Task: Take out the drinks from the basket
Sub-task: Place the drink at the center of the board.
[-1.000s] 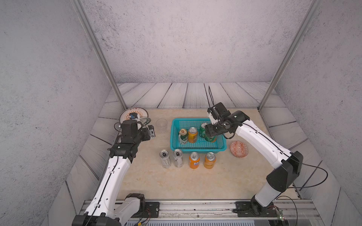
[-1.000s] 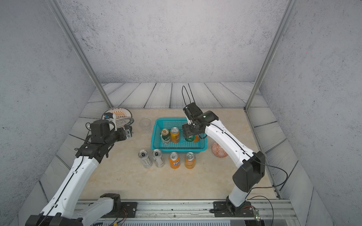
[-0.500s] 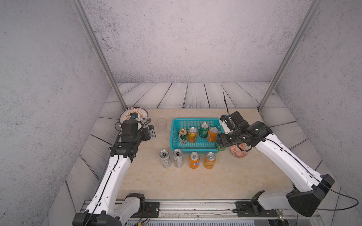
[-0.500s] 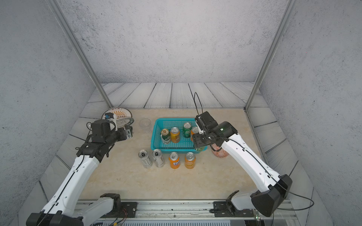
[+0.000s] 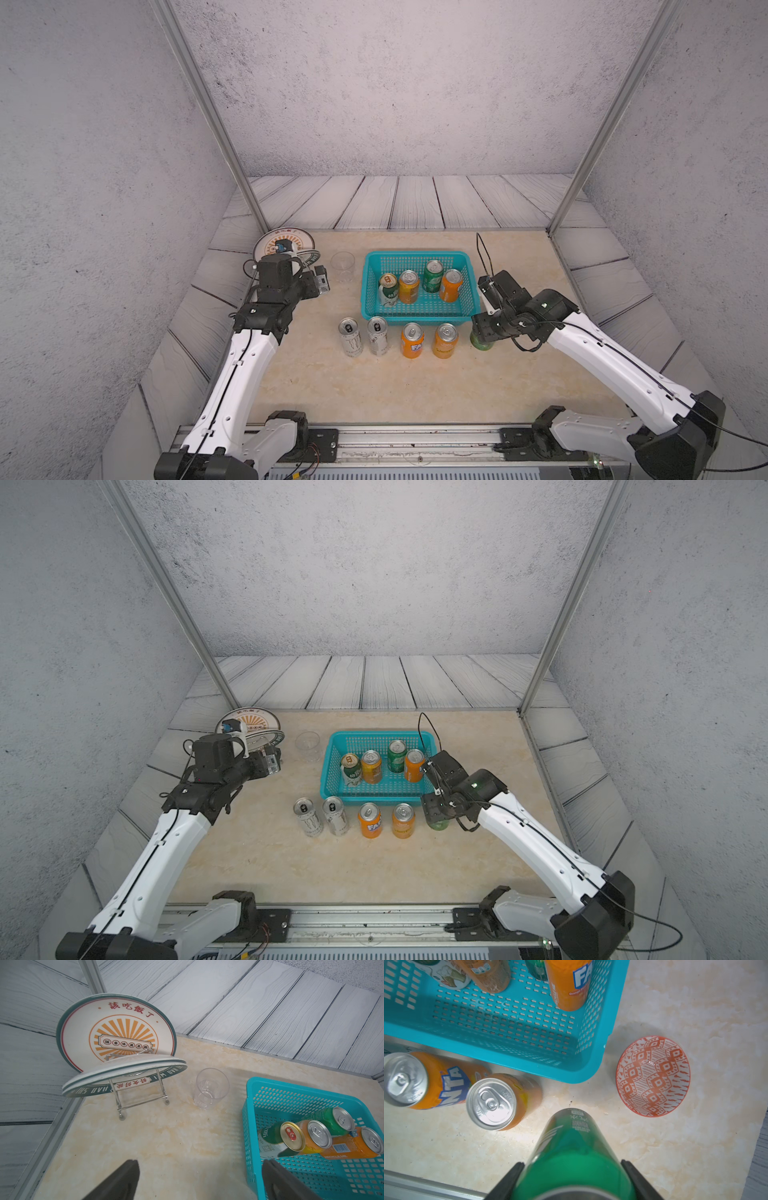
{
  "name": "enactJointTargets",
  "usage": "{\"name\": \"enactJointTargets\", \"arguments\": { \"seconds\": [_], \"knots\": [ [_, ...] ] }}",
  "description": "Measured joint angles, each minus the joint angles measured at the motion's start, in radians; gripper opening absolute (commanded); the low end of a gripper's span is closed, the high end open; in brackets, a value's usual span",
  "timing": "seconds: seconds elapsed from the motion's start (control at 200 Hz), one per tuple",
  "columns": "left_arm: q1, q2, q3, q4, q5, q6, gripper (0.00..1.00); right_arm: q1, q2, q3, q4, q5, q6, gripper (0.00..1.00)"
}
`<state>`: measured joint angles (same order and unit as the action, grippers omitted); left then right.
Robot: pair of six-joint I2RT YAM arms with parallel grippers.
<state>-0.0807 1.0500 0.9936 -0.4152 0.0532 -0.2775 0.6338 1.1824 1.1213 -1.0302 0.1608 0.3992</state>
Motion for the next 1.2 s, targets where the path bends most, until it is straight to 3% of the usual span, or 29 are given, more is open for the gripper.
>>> {"name": "enactJointTargets", "arguments": {
  "seconds": [1.201],
  "knots": [
    [0.0,0.0,0.0,0.0,0.0,0.0,0.99,0.0,-0.01,-0.285,0.287,0.034,0.082,0.61]
  ]
}}
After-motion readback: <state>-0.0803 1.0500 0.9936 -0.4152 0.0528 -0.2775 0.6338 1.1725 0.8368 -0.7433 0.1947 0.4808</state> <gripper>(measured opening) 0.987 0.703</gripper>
